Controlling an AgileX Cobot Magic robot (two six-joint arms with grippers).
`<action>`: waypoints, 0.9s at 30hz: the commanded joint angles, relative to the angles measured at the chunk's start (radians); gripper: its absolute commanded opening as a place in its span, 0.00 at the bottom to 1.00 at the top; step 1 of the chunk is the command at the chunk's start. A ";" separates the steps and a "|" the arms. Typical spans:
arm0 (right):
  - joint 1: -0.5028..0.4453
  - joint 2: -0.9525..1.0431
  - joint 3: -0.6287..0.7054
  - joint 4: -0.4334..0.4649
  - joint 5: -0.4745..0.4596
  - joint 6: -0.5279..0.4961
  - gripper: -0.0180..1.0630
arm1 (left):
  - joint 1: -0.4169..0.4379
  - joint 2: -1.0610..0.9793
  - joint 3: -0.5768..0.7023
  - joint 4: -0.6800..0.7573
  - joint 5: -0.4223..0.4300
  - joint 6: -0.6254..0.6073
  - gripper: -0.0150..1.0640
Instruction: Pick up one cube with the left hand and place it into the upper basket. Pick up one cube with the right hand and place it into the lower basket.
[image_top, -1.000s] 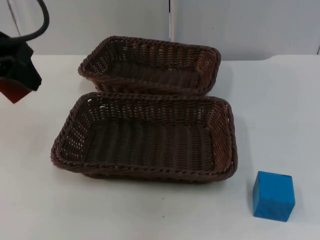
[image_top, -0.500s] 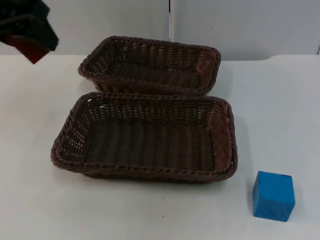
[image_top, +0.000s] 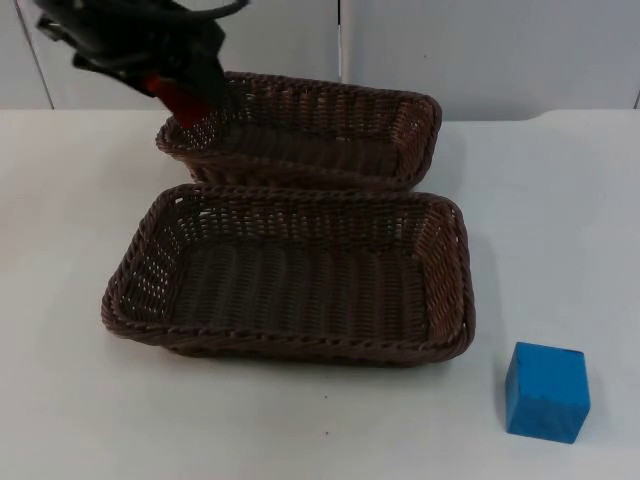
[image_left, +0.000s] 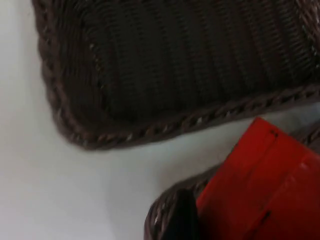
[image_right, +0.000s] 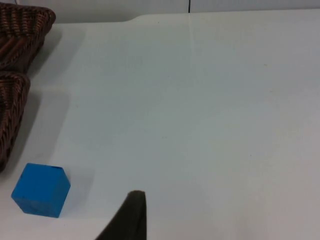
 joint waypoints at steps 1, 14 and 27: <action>0.005 0.000 0.002 -0.001 -0.003 0.002 0.98 | -0.012 0.039 -0.049 -0.026 0.007 -0.002 0.01; 0.005 0.000 0.002 -0.001 -0.003 0.002 0.98 | -0.022 0.319 -0.383 -0.114 0.028 -0.002 0.01; 0.005 0.000 0.002 0.001 -0.003 0.002 0.98 | -0.026 0.554 -0.632 -0.221 -0.010 0.003 0.01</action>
